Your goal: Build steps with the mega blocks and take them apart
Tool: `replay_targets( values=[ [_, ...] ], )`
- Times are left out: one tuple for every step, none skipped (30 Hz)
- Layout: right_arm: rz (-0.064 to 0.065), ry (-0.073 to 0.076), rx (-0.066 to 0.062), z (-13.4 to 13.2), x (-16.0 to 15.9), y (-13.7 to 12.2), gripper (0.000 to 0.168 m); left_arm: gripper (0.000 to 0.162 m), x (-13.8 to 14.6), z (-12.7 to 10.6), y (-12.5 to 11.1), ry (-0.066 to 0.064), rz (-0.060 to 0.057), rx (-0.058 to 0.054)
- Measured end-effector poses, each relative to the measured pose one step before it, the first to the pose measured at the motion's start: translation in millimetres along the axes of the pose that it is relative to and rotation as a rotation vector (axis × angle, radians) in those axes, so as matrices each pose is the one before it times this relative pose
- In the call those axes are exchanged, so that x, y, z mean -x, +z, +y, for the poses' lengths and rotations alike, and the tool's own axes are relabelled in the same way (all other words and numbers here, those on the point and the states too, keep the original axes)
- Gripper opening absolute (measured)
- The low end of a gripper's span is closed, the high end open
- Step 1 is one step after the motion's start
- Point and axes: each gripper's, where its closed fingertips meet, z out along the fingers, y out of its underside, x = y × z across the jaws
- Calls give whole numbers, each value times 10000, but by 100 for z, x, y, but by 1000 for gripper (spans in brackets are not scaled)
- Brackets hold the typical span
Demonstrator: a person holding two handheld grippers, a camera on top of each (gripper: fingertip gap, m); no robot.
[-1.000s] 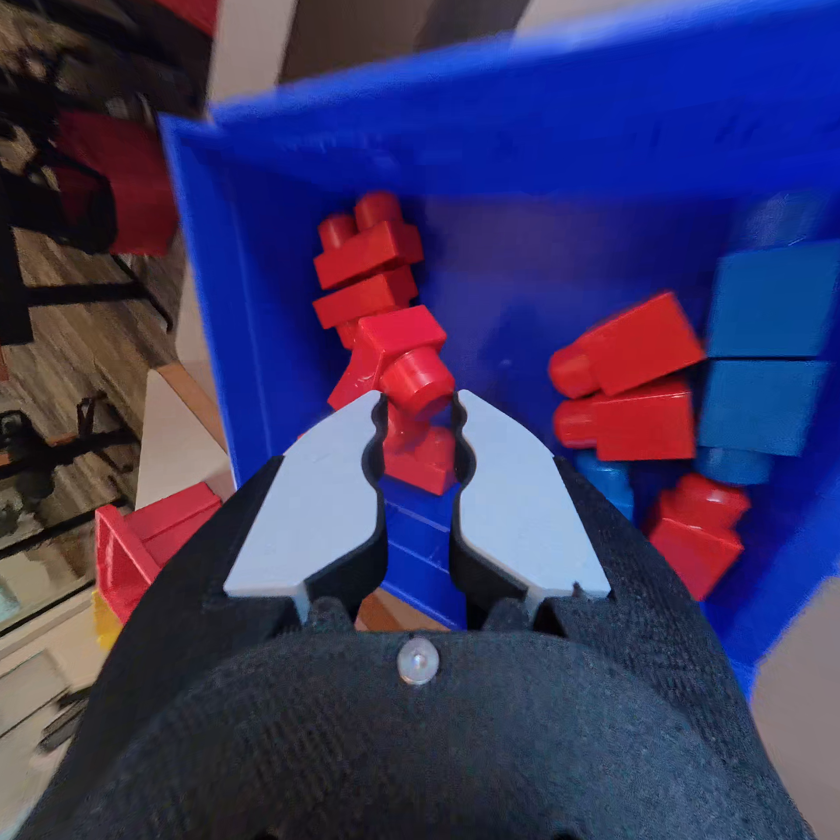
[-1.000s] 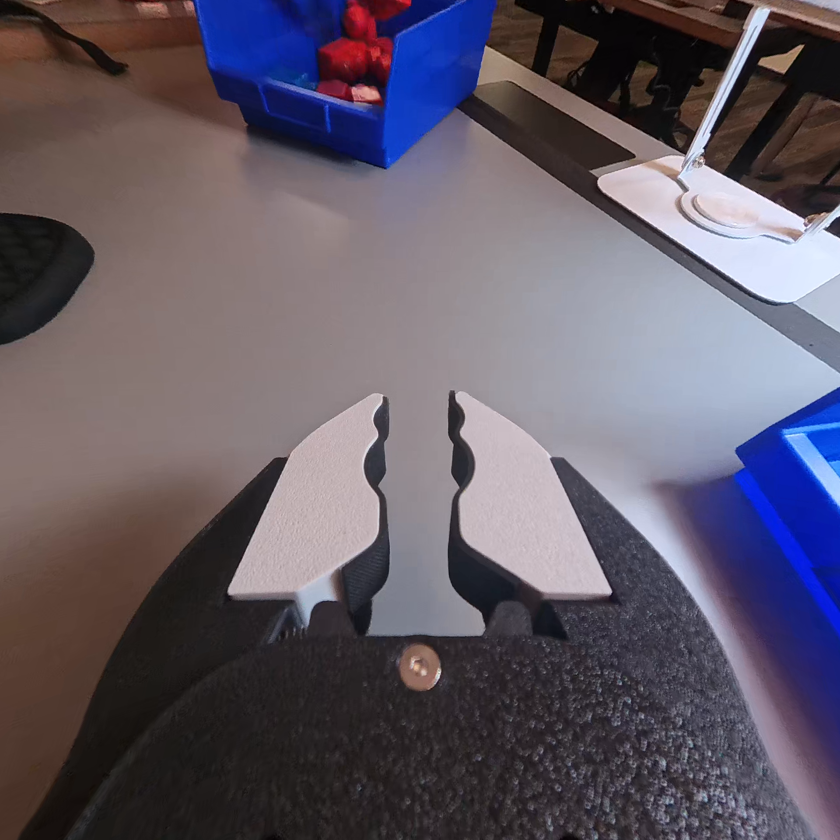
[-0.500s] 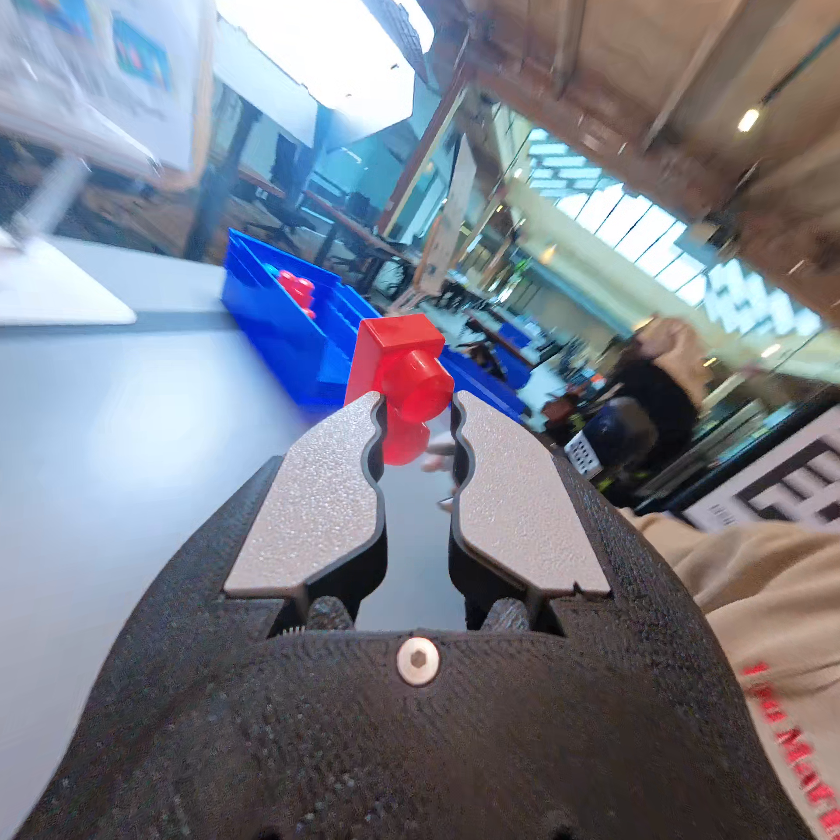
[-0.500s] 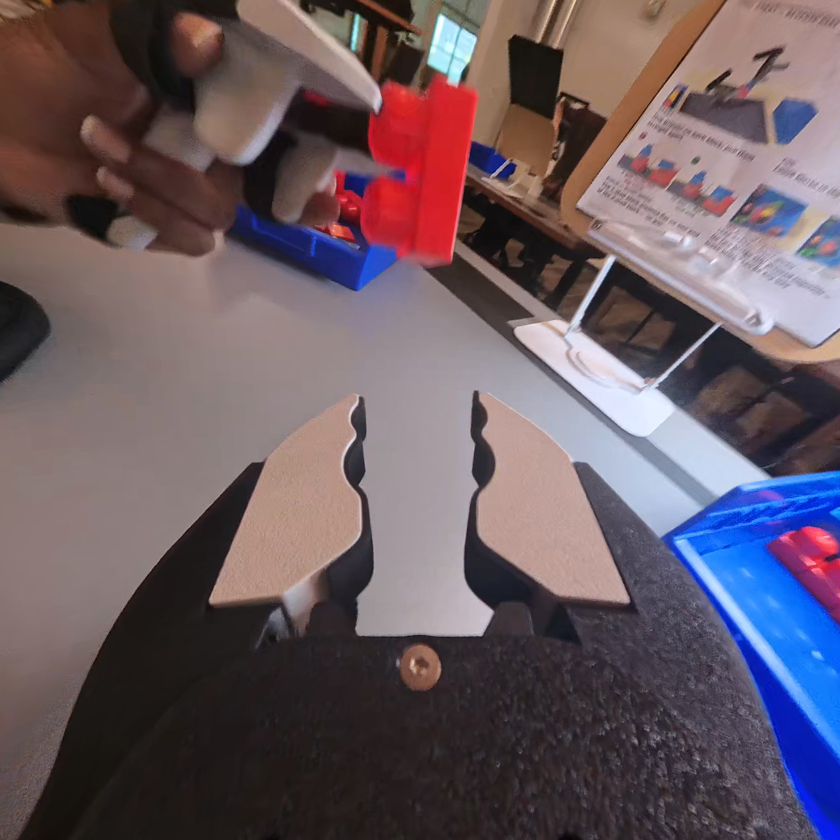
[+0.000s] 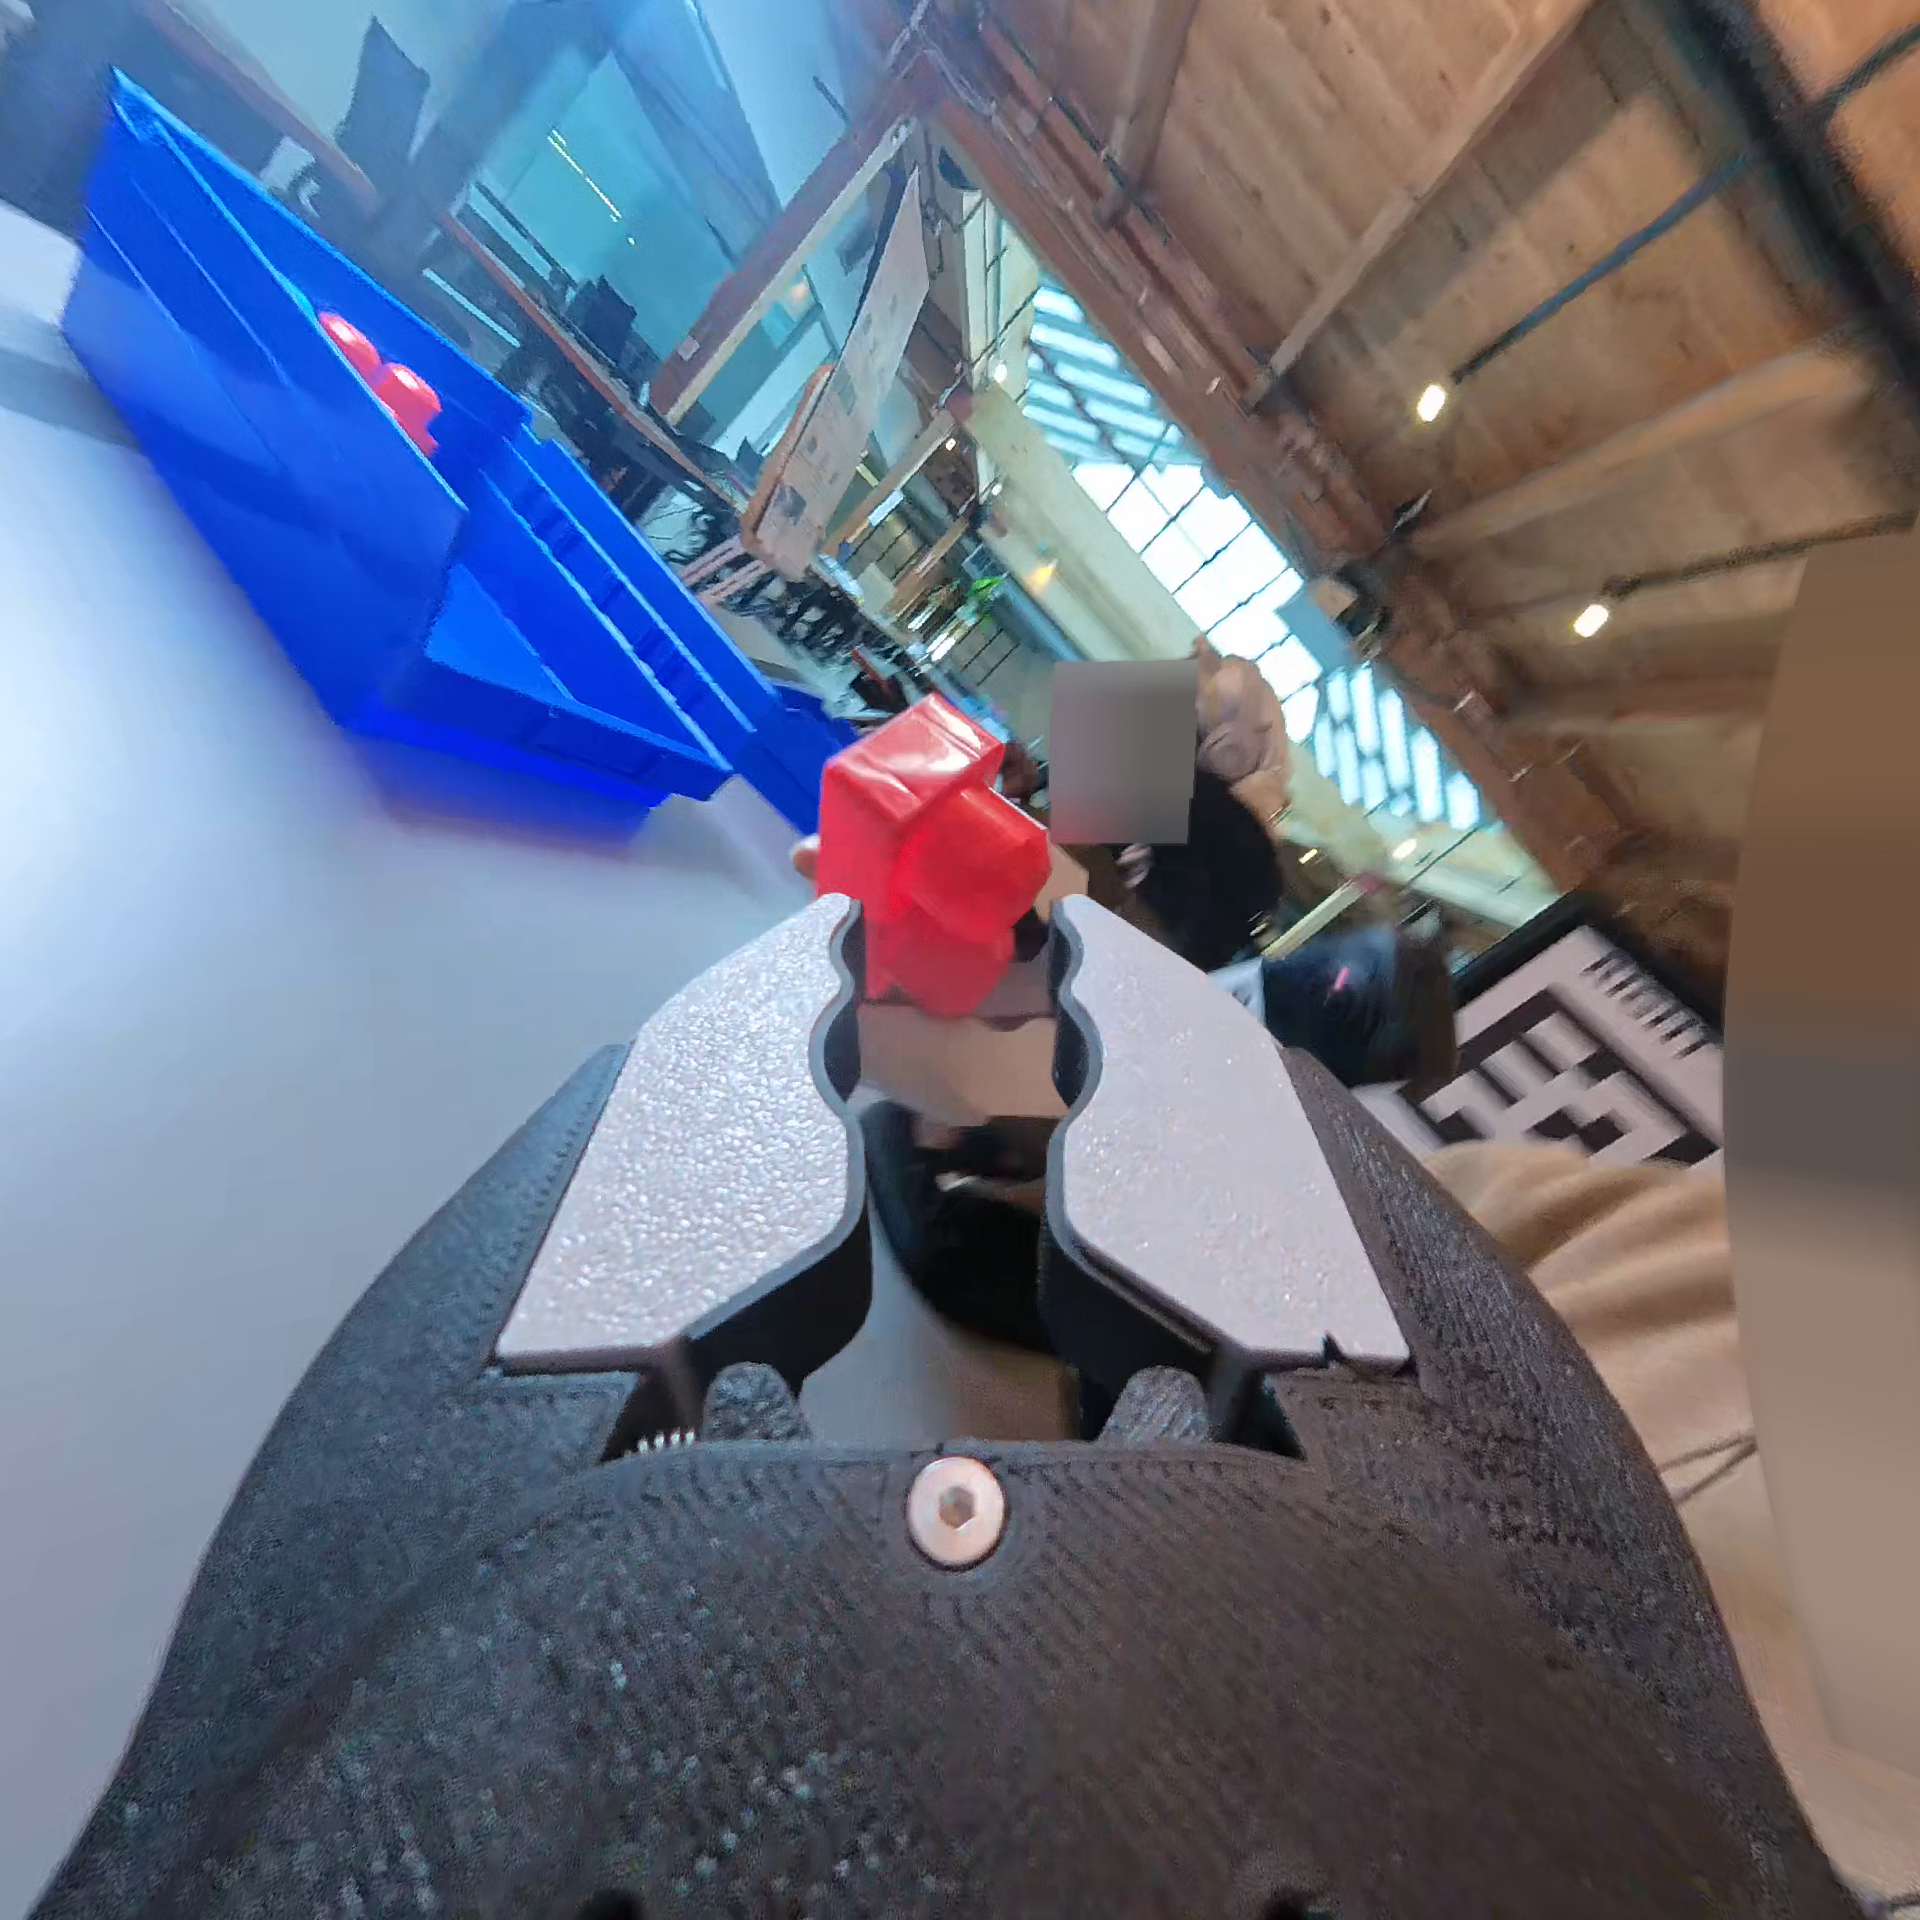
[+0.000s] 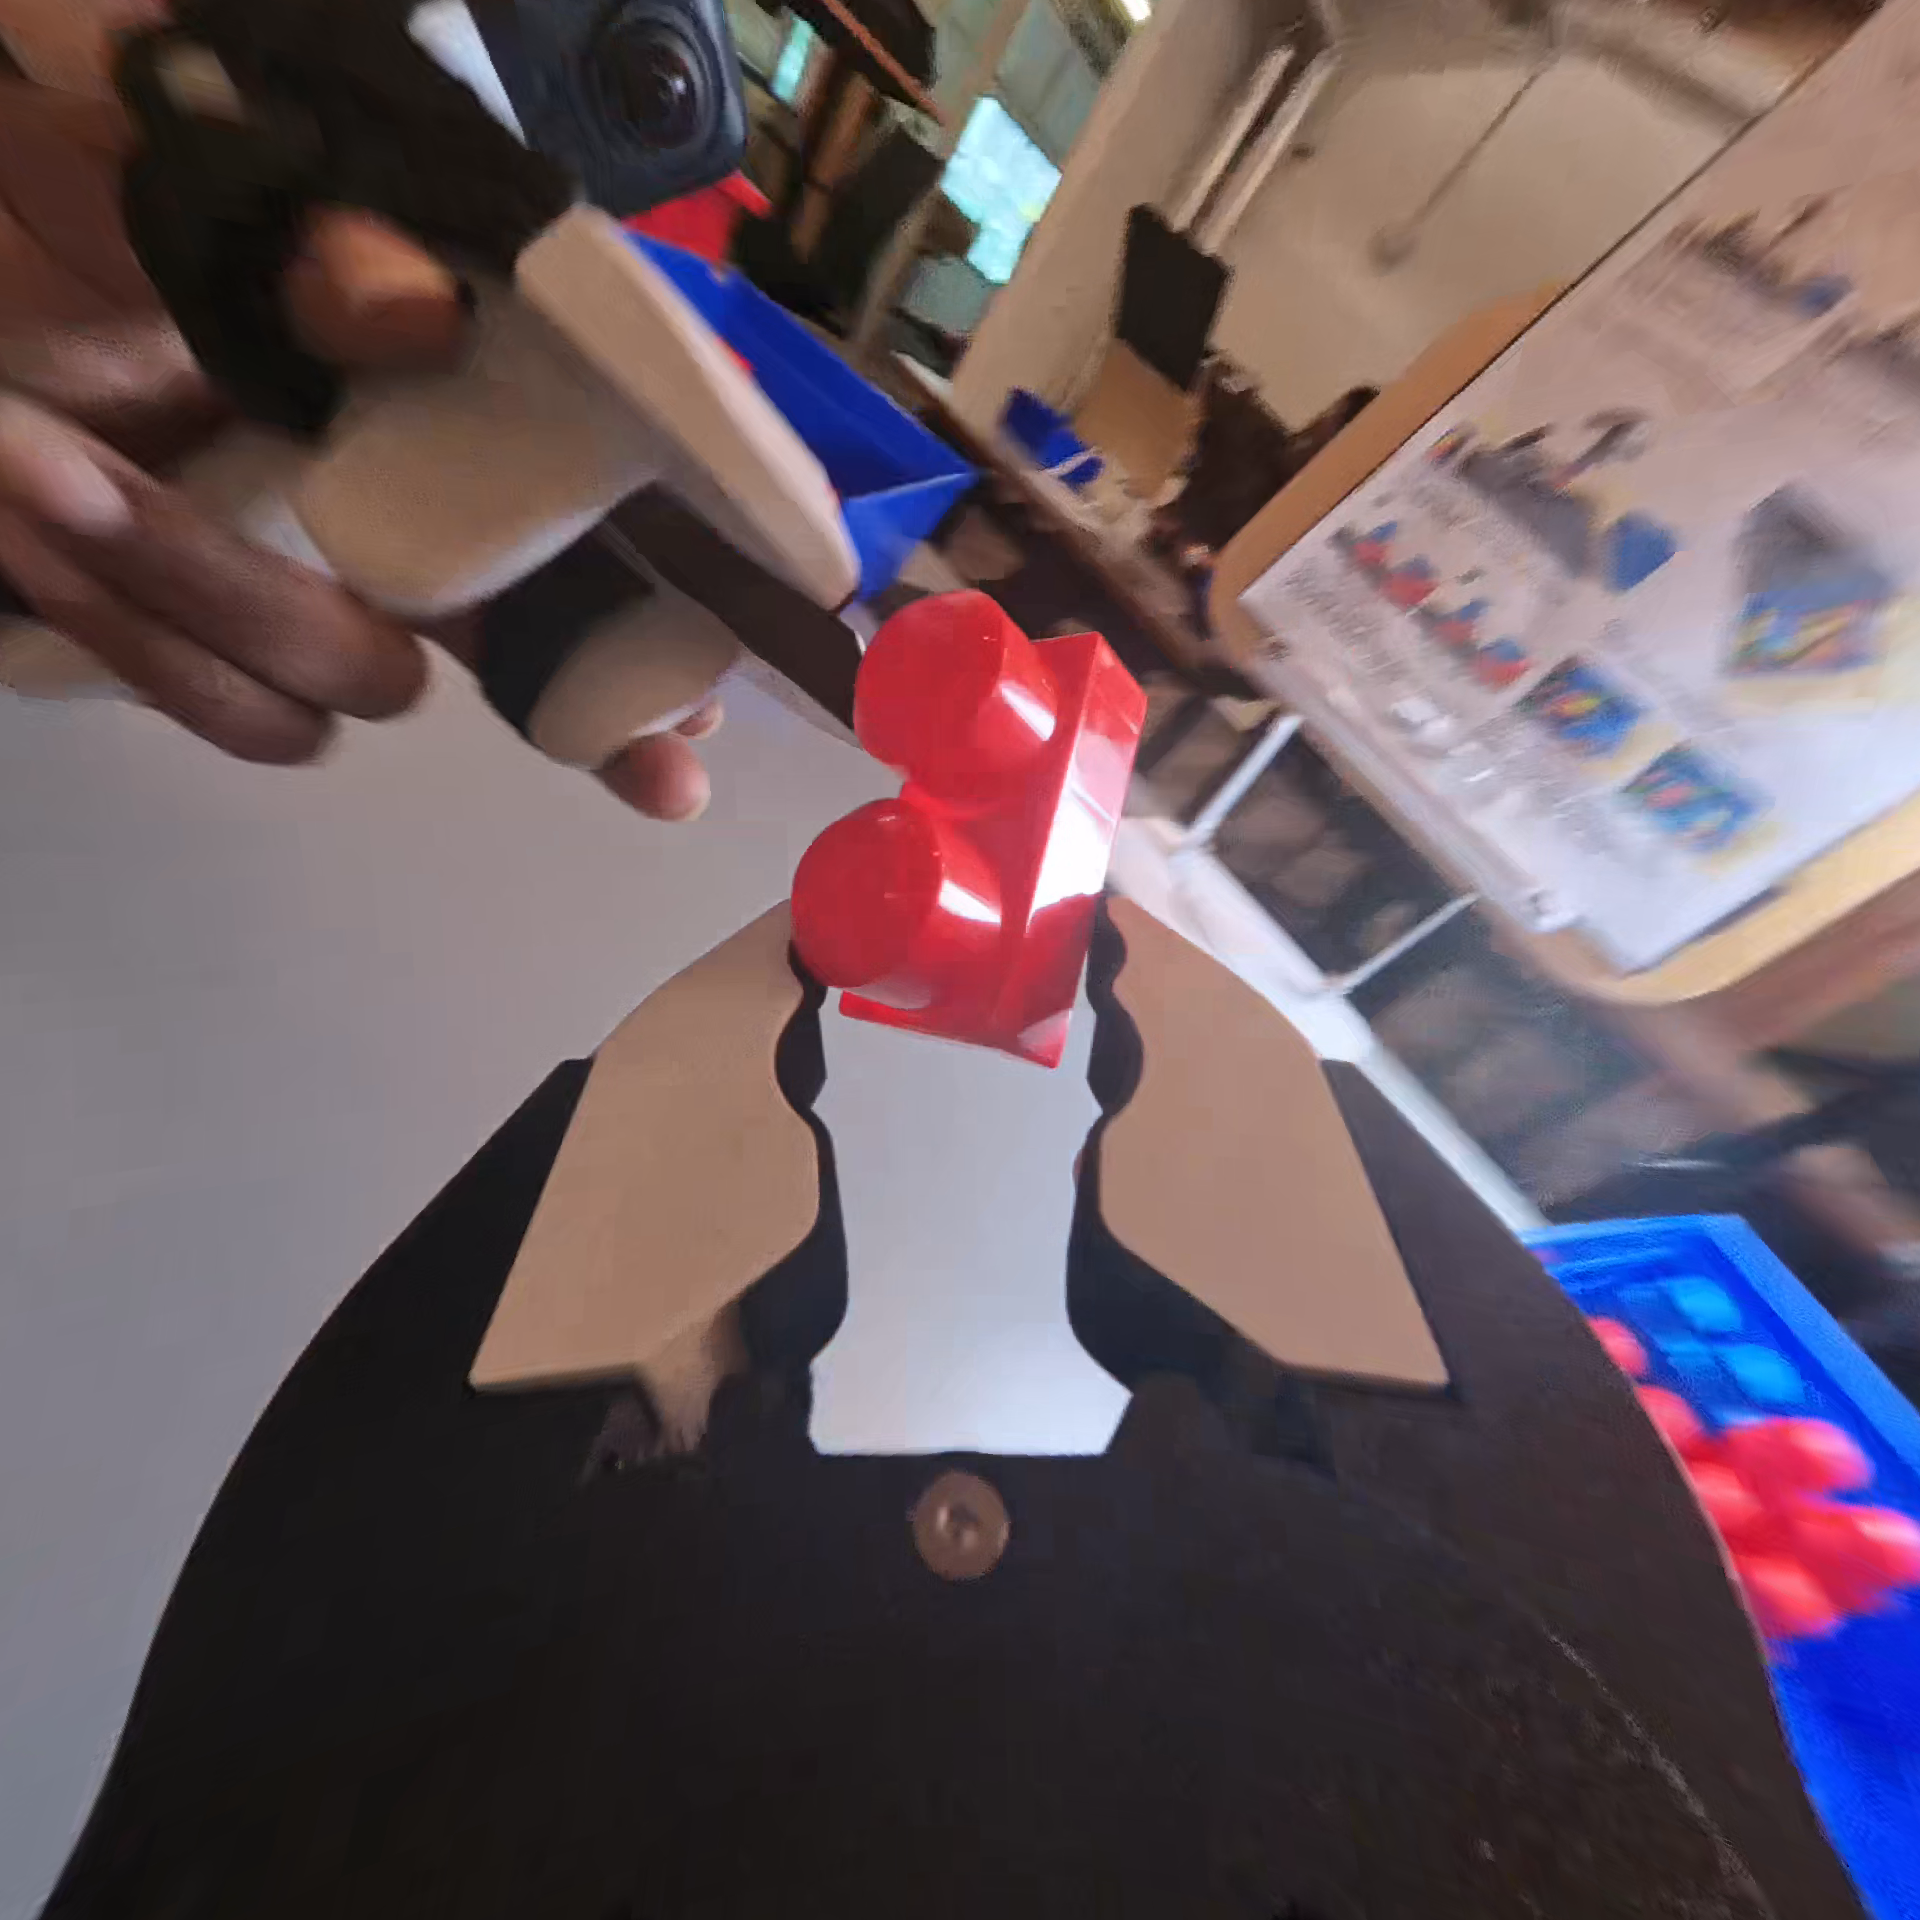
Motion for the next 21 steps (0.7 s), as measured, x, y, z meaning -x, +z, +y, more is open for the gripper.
replay_targets(
  values=[
    [-885, 1159, -24, 274, 396, -6, 48, 36, 895, 13, -366, 913, -344, 387],
    [-1032, 1136, 61, 398, 531, -4, 48, 40, 1023, 209, -354, 850, -403, 442],
    [-1295, 1057, 324, 723, 880, 20, 48, 45, 718, 465, -236, 806, -213, 515],
    [-1276, 1056, 635, 1130, 889, 56, 48, 48, 418, 896, -86, 835, -77, 711],
    [-1361, 983, 717, 1305, 1081, 56, 48, 54, 160, 1140, 81, 826, -13, 757],
    [-1291, 806, 502, 1074, 1133, 50, 46, 58, -153, 1246, 262, 871, 63, 700],
    [-882, 565, 155, 655, 748, 78, 45, 59, -548, 1455, 442, 973, 207, 773],
    [-696, 335, 155, 600, 677, 97, 45, 64, -590, 1404, 606, 912, 122, 770],
    [-715, 132, 394, 823, 837, 134, 45, 65, -492, 965, 623, 808, -34, 528],
    [-417, -96, 289, 610, 575, 174, 45, 61, -885, 528, 529, 577, 236, 291],
    [-61, -166, 78, 254, 149, 180, 45, 53, -802, 60, 388, 252, 247, 27],
    [29, -50, 57, 164, -41, 129, 44, 41, -452, -259, 241, 40, 111, -195],
    [128, 39, 14, 112, -278, 41, 44, 35, -186, 27, 164, -45, 49, 10],
    [339, 28, -60, 50, -626, -40, 43, 35, 330, 429, 117, -107, -180, 322],
    [493, -74, -38, 111, -844, -60, 43, 35, 485, 469, 34, -194, -200, 339],
    [605, -280, -13, 129, -893, -45, 47, 35, 411, 482, -11, -290, -81, 284],
    [662, -521, -38, 71, -800, -6, 50, 35, 322, 443, 2, -396, -8, 236],
    [494, -672, 36, 133, -430, 63, 50, 35, 197, 326, 48, -440, 54, 151],
    [286, -701, 132, 190, -17, 124, 51, 35, -127, 273, 101, -378, 231, 144],
    [245, -647, 62, 21, 131, 205, 50, 35, -191, 410, 210, -333, 244, 255],
    [132, -557, -29, -143, 317, 229, 49, 35, 50, 381, 262, -209, 37, 228]
  ],
)
